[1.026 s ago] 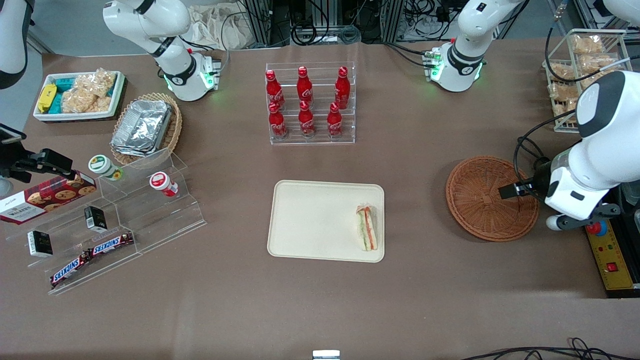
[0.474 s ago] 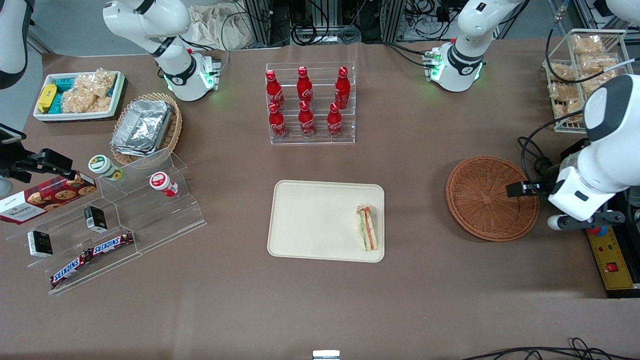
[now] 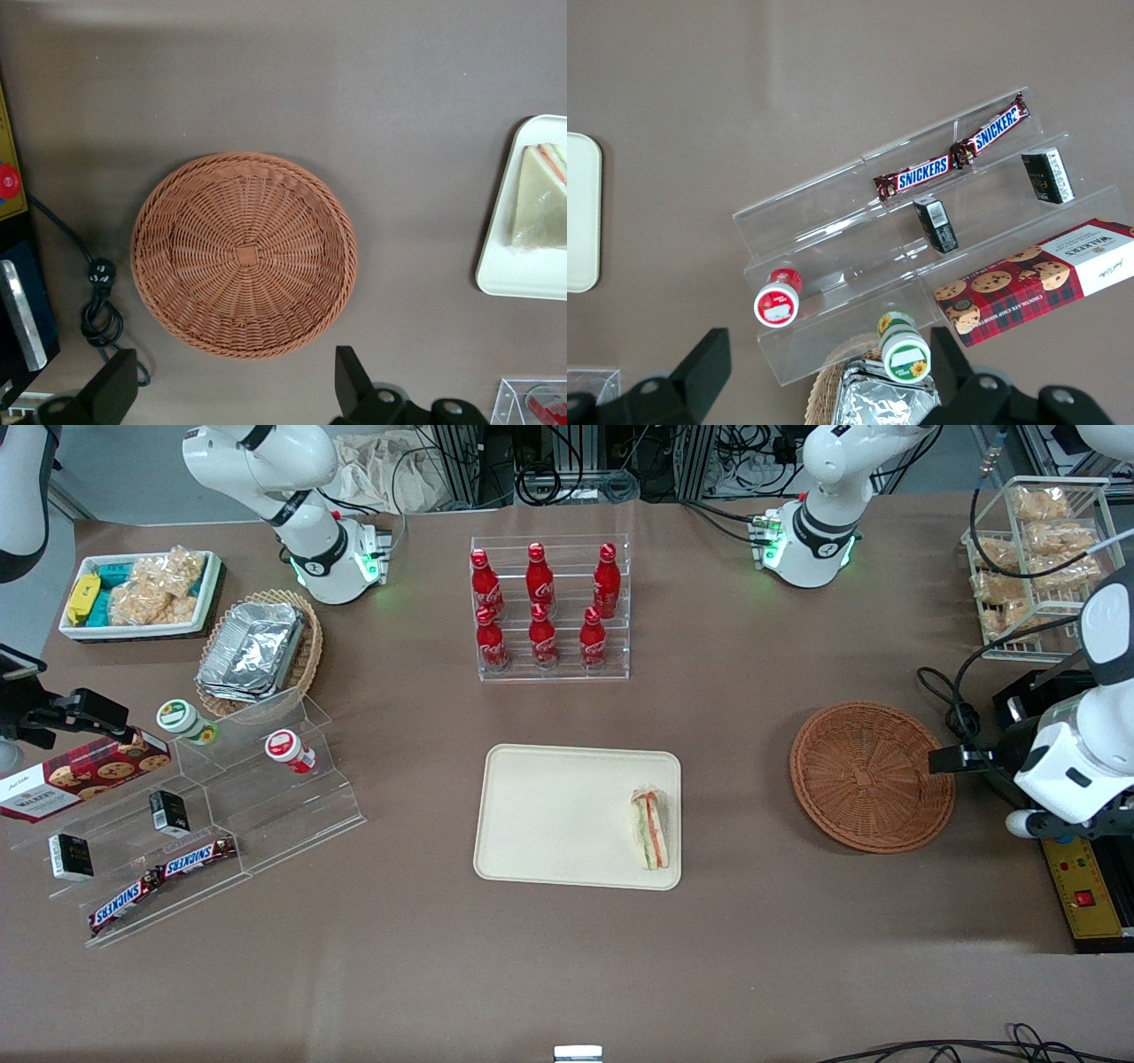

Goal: Place sandwich from basket to tray

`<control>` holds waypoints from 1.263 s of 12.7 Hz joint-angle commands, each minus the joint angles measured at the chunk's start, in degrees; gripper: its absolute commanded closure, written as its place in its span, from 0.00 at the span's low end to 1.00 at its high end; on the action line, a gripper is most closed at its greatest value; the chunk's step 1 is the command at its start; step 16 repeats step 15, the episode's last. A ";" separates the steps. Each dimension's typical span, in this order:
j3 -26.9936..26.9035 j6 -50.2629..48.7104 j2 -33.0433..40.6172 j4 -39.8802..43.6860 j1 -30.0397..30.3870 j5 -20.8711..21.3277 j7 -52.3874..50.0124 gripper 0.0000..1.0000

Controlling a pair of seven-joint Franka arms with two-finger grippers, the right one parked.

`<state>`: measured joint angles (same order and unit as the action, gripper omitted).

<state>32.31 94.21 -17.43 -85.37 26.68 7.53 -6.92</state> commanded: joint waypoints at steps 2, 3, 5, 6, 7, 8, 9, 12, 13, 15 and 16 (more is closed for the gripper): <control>-16.36 2.09 11.07 -9.51 -13.90 -5.41 4.37 0.00; -17.70 5.16 14.15 -13.99 -15.24 -5.94 4.37 0.00; -17.80 8.09 17.42 -18.86 -15.34 -6.47 4.37 0.00; -17.80 8.00 17.26 -18.44 -15.26 -6.56 4.29 0.00; -17.72 8.00 16.73 -17.30 -14.99 -6.56 4.20 0.00; -17.72 7.92 15.86 -15.72 -14.82 -6.56 3.59 0.00; -17.72 8.00 15.06 -14.32 -14.73 -6.48 3.50 0.00; -17.54 7.74 10.50 -8.26 -14.73 -6.47 3.50 0.00; -17.54 6.17 9.70 -6.50 -14.73 -6.30 4.10 0.00; -17.45 4.84 8.91 -5.08 -14.73 -5.77 4.55 0.00; -17.45 4.84 8.91 -5.08 -14.73 -5.77 4.55 0.00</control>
